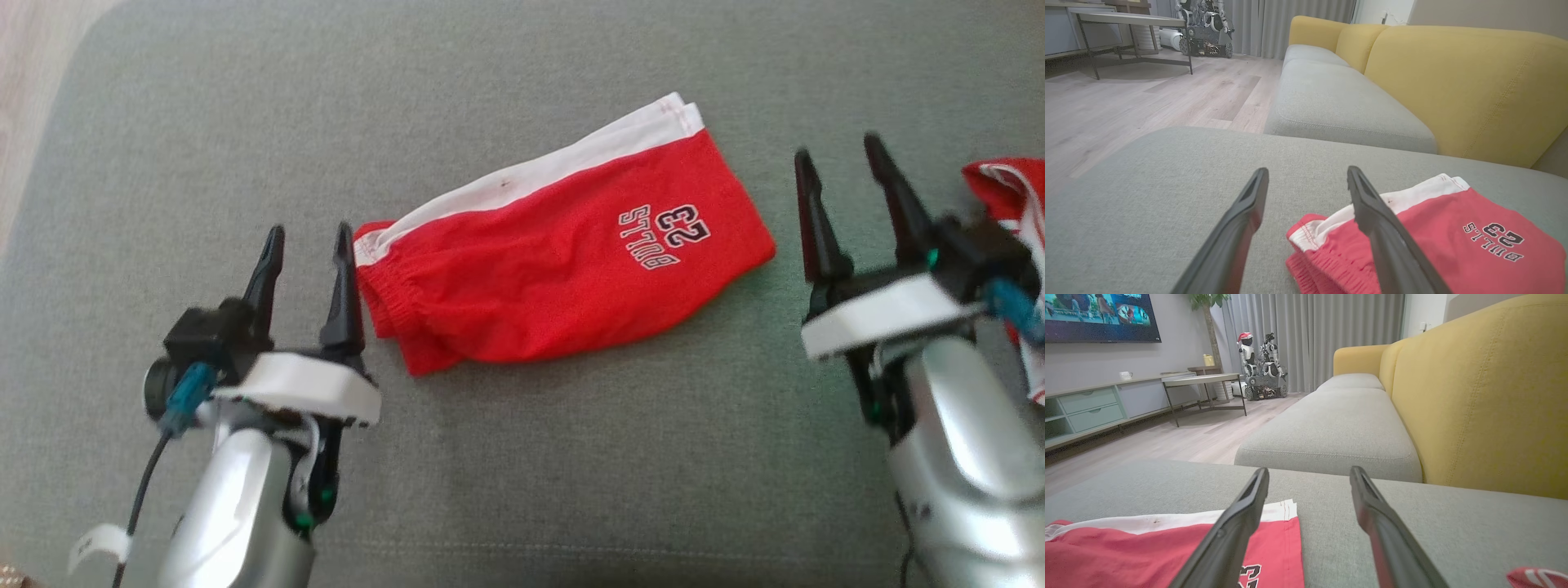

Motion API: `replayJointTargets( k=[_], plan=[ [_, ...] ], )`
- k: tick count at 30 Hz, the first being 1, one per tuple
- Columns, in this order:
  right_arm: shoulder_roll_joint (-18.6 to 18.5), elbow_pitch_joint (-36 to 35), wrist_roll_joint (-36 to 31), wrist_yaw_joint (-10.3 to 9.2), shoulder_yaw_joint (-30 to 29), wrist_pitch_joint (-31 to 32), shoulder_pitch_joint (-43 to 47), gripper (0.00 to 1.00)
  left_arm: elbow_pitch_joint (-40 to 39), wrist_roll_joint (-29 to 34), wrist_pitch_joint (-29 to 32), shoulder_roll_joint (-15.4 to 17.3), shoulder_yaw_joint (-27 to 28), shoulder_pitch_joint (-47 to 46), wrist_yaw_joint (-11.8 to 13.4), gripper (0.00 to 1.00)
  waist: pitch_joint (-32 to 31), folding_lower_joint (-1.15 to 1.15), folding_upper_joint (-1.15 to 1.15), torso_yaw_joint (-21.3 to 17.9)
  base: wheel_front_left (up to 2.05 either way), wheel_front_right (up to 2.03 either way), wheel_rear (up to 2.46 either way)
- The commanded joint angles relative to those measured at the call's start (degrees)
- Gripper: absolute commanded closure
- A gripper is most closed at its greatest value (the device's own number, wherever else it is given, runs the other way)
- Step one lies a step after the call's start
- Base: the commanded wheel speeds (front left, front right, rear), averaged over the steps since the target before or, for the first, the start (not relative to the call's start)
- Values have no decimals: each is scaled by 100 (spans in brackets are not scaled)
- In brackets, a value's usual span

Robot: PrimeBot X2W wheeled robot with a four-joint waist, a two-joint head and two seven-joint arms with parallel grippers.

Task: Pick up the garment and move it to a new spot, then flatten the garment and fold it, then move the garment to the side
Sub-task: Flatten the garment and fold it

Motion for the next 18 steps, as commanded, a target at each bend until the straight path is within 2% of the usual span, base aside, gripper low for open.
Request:
replayJointTargets(
  k=[1,9,18],
  plan=[
    [53,-279,-71,-4,30,-16,37,0,-205,47,-69,163,216,-59,54,0,-69,0,0,-56,0,0,0],
    [428,-1058,-417,-4,-380,424,970,0,-110,166,-69,256,233,339,103,0,-254,0,0,-124,0,0,0],
    [556,-1460,-513,-4,-519,707,1262,0,-37,198,-70,265,188,390,129,0,-301,0,0,-109,0,0,0]
  ],
)
